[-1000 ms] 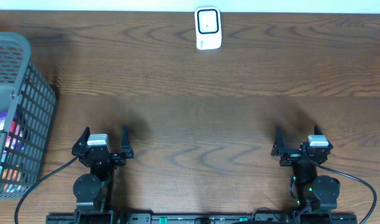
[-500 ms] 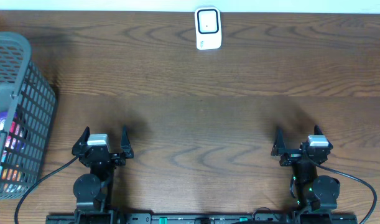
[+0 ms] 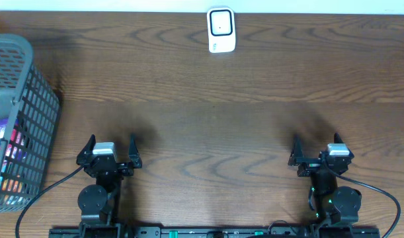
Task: Scan the item barcode
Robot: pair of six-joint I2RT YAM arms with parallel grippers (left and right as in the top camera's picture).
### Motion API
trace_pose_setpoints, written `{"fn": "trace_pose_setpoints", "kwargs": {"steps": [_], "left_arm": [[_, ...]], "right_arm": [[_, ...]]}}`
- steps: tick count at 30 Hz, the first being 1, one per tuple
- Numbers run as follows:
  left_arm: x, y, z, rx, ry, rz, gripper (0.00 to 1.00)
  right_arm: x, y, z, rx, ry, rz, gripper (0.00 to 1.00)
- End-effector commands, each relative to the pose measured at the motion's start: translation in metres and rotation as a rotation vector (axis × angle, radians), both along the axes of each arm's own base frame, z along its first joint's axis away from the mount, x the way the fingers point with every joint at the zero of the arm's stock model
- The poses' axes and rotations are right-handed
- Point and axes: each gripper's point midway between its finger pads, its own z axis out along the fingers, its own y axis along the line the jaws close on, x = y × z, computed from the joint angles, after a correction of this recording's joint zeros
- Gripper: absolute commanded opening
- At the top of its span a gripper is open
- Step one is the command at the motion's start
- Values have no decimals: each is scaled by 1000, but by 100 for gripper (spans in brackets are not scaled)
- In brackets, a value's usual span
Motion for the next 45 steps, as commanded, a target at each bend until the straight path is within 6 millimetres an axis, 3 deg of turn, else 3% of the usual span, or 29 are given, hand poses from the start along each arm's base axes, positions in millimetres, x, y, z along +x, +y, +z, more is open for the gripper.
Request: {"fn": "trace_pose_setpoints", "kwargs": {"steps": [1, 21, 22, 24, 26, 27, 31, 33, 37, 38, 42, 45], "left_arm": [[-1, 2, -17, -3, 51, 13, 98], [-1, -1, -15, -20, 44, 0, 98], [-1, -8, -14, -65, 41, -40, 98], [-4, -43, -8, -261, 40, -221, 98], [-20, -87, -3, -509, 110, -462, 98], [-27, -100, -1, -603, 151, -533, 98], [-32, -108, 8, -818, 203, -563, 98], [-33, -110, 30, -792, 114, -616, 98], [-50, -110, 105, -667, -218, -752, 98], [-58, -98, 140, -636, -392, -728, 98], [-63, -54, 194, -666, -633, -508, 98], [-71, -30, 233, -551, -759, -356, 98]], "right_arm": [[0, 2, 0, -10, 0, 11, 99], [0, 2, 0, -10, 0, 11, 99], [0, 2, 0, -10, 0, 11, 99], [0, 2, 0, -10, 0, 11, 99], [0, 2, 0, -10, 0, 11, 99], [0, 2, 0, -10, 0, 11, 99], [0, 2, 0, -10, 0, 11, 99], [0, 2, 0, -10, 0, 11, 99], [0, 2, 0, -10, 0, 11, 99], [0, 2, 0, -10, 0, 11, 99], [0, 2, 0, -10, 0, 11, 99], [0, 2, 0, -10, 0, 11, 99]]}}
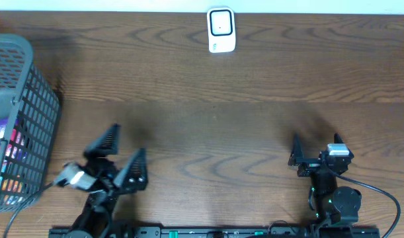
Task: Scan the item barcode
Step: 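Reach the left gripper into the grey basket toward the pink package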
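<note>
The white barcode scanner point(221, 30) stands at the far edge of the table, middle. The items sit in a grey mesh basket point(16, 119) at the far left; colourful packaging point(10, 155) shows through its side. My left gripper point(120, 153) is open, raised and turned toward the right, a short way right of the basket, with nothing between its fingers. My right gripper point(315, 149) is open near the front edge at the right, holding nothing.
Dark wooden table point(215, 112) spans the view. Cables run from both arm bases along the front edge, and a black rail point(208, 232) lies at the very front.
My left arm has lifted and swung; its gripper now appears larger, tilted, and wide open, with the wrist pointing left. The right arm has not moved.
</note>
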Robot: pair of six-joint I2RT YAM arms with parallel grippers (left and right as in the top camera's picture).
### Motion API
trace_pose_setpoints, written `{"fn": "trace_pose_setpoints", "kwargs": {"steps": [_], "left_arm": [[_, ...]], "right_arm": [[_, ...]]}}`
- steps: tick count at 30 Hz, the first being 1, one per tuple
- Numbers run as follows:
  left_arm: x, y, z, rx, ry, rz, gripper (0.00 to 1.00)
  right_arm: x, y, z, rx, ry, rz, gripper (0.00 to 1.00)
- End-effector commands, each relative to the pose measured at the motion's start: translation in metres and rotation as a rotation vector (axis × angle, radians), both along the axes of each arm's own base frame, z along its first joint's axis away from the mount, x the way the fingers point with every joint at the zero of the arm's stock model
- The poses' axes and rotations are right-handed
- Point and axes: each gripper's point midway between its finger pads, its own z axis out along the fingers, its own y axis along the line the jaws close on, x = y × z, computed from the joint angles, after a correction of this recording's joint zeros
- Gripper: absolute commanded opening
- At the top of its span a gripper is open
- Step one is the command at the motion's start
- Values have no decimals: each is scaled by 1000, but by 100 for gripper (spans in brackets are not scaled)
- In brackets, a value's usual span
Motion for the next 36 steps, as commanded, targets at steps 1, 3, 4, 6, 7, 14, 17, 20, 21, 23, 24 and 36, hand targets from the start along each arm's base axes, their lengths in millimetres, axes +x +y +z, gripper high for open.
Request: {"fn": "trace_pose_setpoints", "kwargs": {"steps": [1, 3, 4, 6, 7, 14, 17, 20, 21, 23, 24, 36], "left_arm": [[-12, 43, 66, -23, -132, 311, 98], [-7, 49, 90, 28, -125, 390, 98], [-2, 51, 101, 46, -110, 417, 98], [15, 56, 126, 78, -49, 460, 98], [25, 58, 137, 97, -17, 482, 98], [115, 120, 186, 216, 475, 809, 98], [147, 139, 193, 270, 638, 838, 98], [175, 135, 181, 323, 759, 761, 98], [176, 136, 158, 356, 868, 743, 98], [177, 145, 133, 448, 977, 778, 98], [176, 154, 128, 482, 1003, 825, 98], [103, 311, 104, -165, 1169, 1186, 98]], "right_arm": [[0, 2, 0, -10, 0, 11, 99], [0, 2, 0, -10, 0, 11, 99], [0, 2, 0, -10, 0, 11, 99], [0, 2, 0, -10, 0, 11, 99], [0, 2, 0, -10, 0, 11, 99], [0, 2, 0, -10, 0, 11, 99], [0, 2, 0, -10, 0, 11, 99], [0, 2, 0, -10, 0, 11, 99], [0, 2, 0, -10, 0, 11, 99], [0, 2, 0, -10, 0, 11, 99], [0, 2, 0, -10, 0, 11, 99], [0, 2, 0, -10, 0, 11, 99]]}}
